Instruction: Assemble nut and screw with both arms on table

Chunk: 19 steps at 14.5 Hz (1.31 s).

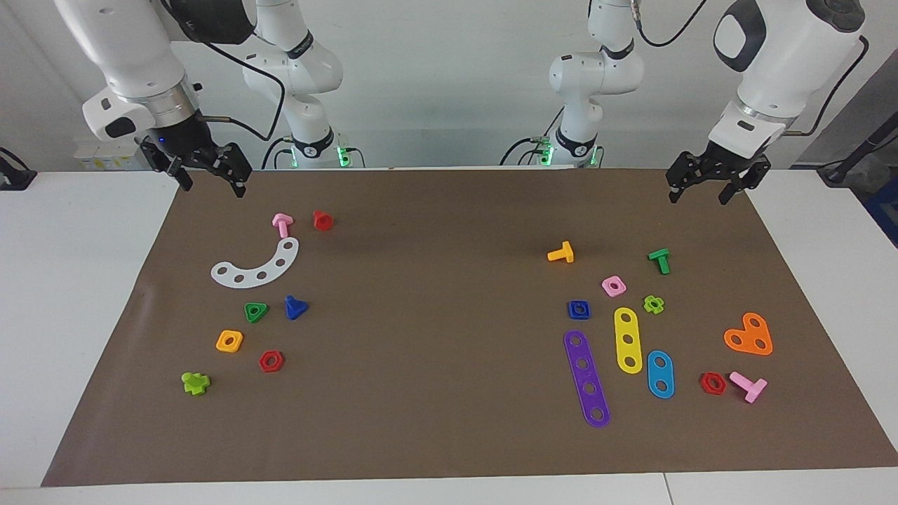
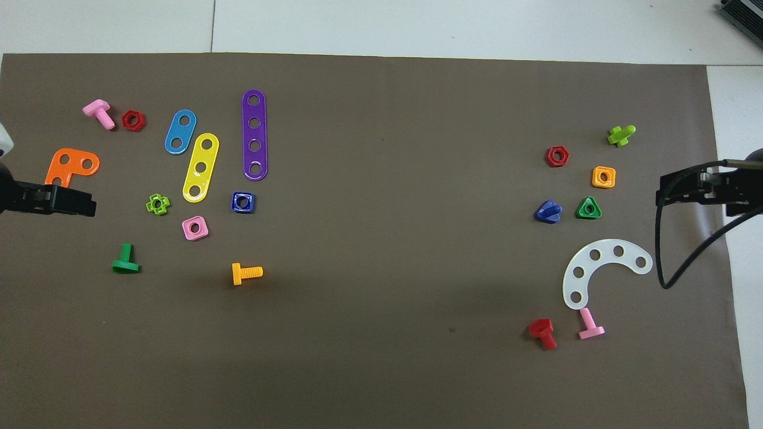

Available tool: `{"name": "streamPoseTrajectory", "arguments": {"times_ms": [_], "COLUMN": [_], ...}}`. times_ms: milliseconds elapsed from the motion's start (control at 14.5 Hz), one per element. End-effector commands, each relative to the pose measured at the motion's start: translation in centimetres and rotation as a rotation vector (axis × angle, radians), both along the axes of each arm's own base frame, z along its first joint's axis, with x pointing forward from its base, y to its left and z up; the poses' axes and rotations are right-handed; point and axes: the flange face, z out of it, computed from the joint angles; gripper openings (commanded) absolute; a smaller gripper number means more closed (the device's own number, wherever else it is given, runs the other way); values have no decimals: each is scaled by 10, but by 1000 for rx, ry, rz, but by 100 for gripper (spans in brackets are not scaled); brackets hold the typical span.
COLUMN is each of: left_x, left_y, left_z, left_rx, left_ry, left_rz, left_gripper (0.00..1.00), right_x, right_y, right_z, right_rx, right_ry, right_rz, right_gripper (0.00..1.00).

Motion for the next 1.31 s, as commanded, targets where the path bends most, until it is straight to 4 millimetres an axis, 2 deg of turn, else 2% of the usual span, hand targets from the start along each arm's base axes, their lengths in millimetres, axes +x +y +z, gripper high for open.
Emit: {"name": "streamPoseTrajectory", "arguments": {"times_ms": [0,69,207,276,414,552,759,897,1034,1241], "left_x": [-8,-9,-9,-10,-9,-8,-9,-9,-9,-9], "left_y": [7,9,13,13,13,13,14,14,14,14], "left_z": [1,2,2,2,2,2,2,2,2,2], "left_rx": [22,21,21,21,21,22,21,21,21,21], "left_ry": [-8,-4,-4,-3,-4,-12,-4,-4,-4,-4], "left_rz": [0,4,12,12,12,12,13,14,14,14], "left_gripper": [100,100,100,100,100,100,100,100,100,100], "right_x": [3,5,14,24,39,53,58,53,43,39], "right_y": [2,2,4,6,38,45,48,46,45,42], "right_z": [-14,-22,-56,-82,-130,-175,-234,-270,-290,-299], "right_rx": [17,16,16,16,17,48,53,46,44,42], "right_ry": [-32,-38,-30,-32,-50,-60,-81,-93,-88,-80], "right_rz": [25,32,73,98,151,170,243,280,304,345], "right_gripper": [100,100,100,100,100,100,100,100,96,72]}}
